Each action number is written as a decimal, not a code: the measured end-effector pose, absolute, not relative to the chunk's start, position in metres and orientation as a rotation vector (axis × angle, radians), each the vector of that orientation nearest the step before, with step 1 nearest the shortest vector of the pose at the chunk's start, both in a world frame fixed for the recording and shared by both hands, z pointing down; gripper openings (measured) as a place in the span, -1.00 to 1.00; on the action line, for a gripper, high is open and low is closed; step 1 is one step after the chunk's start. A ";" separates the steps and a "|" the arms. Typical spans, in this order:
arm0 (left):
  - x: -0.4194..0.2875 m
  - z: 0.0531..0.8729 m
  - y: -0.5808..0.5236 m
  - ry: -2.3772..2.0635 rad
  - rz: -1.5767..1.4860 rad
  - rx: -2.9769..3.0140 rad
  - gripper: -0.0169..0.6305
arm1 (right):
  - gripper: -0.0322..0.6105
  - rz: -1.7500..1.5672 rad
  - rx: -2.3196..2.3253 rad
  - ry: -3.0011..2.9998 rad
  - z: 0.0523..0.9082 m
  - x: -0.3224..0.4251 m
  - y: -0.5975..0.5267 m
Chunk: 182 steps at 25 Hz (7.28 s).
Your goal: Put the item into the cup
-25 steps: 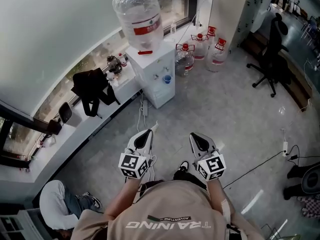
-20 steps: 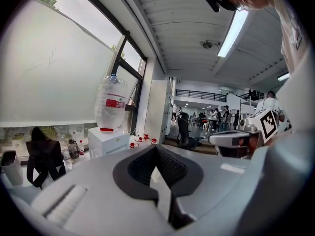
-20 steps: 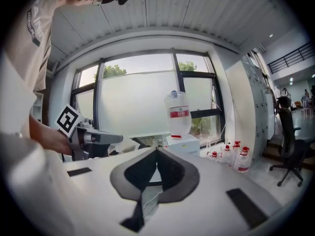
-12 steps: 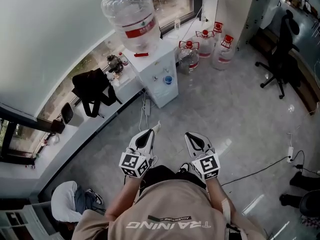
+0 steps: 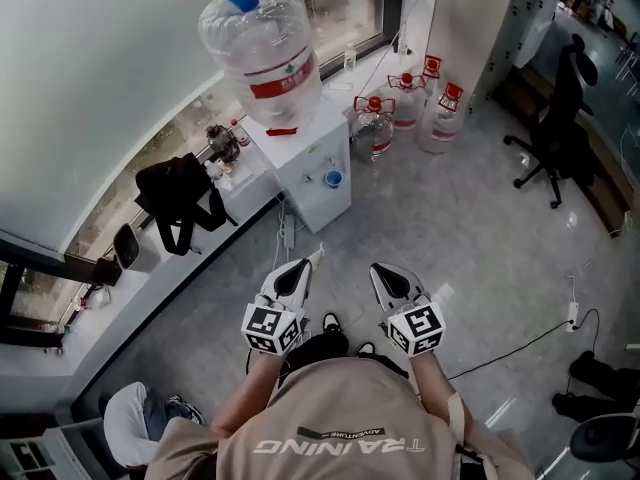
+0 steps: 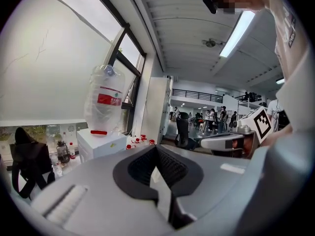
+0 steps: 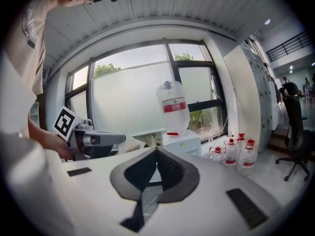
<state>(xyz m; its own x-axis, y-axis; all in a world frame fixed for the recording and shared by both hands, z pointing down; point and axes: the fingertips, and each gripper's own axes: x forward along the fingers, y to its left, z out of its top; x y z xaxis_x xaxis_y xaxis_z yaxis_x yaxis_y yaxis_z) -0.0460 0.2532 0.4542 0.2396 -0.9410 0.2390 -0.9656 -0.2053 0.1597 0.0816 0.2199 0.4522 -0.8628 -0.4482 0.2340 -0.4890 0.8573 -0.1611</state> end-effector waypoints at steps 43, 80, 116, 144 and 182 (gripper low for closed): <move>-0.049 0.509 0.002 -1.688 0.403 2.215 -0.92 | -0.87 0.306 0.517 -2.779 0.499 0.028 -0.035; -0.109 0.744 -0.120 -1.720 0.588 2.044 -0.92 | -0.87 0.434 0.626 -2.568 0.752 -0.015 -0.125; -0.173 0.907 -0.168 -1.865 0.687 1.866 -0.92 | -0.87 0.522 0.482 -2.533 0.862 -0.058 -0.118; -0.131 0.888 -0.115 -1.722 0.645 1.893 -0.92 | -0.87 0.482 0.470 -2.537 0.822 -0.060 -0.114; -0.156 0.409 -0.095 -1.942 0.303 2.339 -0.92 | -0.87 -0.035 0.653 -2.871 0.390 -0.067 -0.119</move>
<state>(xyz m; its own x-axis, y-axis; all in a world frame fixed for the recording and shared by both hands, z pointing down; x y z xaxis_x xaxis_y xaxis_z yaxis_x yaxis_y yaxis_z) -0.1560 -0.0954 0.4087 0.1734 -0.9629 0.2067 -0.9801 -0.1894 -0.0599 -0.0671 -0.1193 0.3902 -0.8832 -0.4304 0.1863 -0.4258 0.9024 0.0662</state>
